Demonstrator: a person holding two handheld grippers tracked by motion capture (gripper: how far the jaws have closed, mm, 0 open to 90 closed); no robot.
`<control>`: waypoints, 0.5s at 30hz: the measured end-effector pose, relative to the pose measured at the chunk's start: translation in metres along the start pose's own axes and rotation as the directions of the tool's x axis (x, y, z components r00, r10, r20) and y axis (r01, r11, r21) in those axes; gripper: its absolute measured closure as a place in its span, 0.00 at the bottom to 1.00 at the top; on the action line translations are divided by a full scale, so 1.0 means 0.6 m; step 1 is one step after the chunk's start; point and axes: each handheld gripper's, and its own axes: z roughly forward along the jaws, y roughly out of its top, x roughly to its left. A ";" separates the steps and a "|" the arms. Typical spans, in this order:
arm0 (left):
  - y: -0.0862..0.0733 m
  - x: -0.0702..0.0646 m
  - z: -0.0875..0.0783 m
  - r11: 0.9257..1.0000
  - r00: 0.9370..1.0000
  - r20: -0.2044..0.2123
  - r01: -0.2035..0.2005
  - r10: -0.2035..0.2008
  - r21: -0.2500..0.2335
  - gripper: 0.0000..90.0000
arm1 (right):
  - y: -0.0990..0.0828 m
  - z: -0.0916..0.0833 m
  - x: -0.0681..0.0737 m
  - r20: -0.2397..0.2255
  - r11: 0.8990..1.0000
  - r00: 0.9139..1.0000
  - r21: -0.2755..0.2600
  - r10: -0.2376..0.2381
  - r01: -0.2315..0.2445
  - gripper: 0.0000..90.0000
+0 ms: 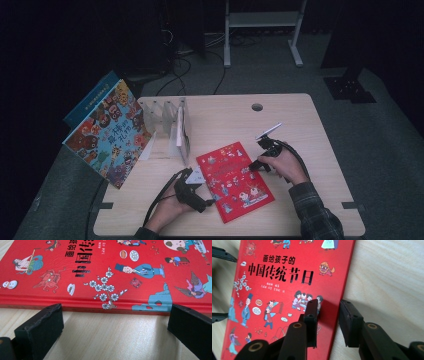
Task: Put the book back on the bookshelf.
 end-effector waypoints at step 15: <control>0.000 0.001 0.001 1.000 1.000 0.004 -0.001 0.001 -0.003 0.00 | 0.002 -0.028 0.009 -0.030 0.999 0.999 -0.025 -0.036 0.035 0.77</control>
